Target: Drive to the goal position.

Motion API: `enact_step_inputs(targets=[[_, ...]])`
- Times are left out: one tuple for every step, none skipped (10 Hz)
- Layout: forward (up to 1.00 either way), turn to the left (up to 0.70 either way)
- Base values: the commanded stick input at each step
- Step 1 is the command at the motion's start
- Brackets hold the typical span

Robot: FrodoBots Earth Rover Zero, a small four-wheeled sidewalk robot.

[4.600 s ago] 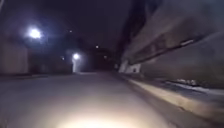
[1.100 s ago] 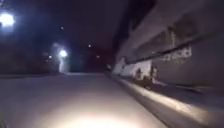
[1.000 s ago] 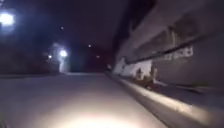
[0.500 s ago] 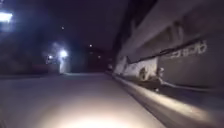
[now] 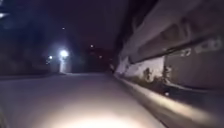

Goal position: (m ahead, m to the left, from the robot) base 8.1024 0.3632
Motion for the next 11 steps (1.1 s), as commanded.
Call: enact_step_inputs(targets=[[0.7,0.0],[0.7,0.0],[0.7,0.0],[0.7,0.0],[0.7,0.0],[0.7,0.0],[0.7,0.0],[0.7,0.0],[0.7,0.0],[0.7,0.0],[0.7,0.0]])
